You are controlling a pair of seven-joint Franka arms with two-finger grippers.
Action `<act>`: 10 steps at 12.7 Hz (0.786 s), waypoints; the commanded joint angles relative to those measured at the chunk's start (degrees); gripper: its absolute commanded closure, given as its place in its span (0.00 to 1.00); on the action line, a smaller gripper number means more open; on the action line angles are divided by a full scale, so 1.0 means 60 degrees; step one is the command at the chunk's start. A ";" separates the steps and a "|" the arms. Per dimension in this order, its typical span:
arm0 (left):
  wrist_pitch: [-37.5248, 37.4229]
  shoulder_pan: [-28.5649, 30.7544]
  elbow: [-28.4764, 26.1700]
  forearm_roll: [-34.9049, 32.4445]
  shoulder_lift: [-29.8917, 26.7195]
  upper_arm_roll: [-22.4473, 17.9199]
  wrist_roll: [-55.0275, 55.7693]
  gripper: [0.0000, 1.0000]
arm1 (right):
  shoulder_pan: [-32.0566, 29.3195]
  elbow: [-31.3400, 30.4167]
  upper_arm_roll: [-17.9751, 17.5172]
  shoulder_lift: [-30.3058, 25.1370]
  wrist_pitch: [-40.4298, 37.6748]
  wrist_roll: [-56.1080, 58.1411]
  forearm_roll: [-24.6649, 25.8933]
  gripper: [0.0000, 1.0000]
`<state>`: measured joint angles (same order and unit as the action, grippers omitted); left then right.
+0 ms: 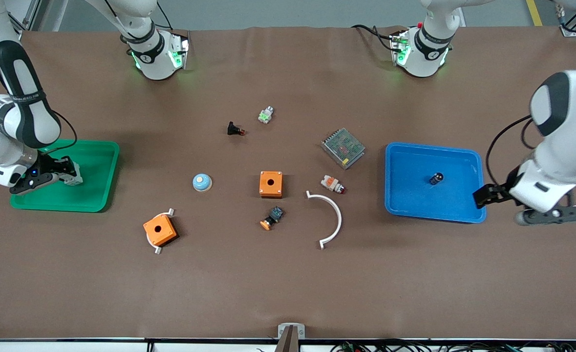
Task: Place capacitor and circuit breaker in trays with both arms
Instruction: 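Lower the breaker into the green tray while the left gripper releases the capacitor, then open the right gripper and lift away while the left gripper withdraws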
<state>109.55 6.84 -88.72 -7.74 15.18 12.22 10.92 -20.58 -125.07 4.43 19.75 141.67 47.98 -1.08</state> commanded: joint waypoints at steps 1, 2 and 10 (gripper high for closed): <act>-0.1042 0.0003 0.0985 -0.0205 0.0136 0.0029 0.0041 0.00 | 0.0163 -0.0249 0.0009 -0.0318 0.0045 -0.0116 -0.0171 0.66; -0.1524 0.0003 0.1190 -0.0205 0.0092 0.0072 -0.0046 0.00 | 0.0164 -0.0235 0.0009 -0.0318 0.0045 -0.0116 -0.0171 0.57; -0.3506 0.0323 0.1749 0.0366 -0.1283 0.0014 -0.1744 0.00 | 0.0777 0.0992 -0.0093 -0.0435 -0.1811 -0.0189 -0.0171 0.00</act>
<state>89.80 7.19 -77.81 -6.82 10.40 12.36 3.38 -17.96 -121.98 4.15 19.16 135.43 47.55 -1.12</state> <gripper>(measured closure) 0.000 0.000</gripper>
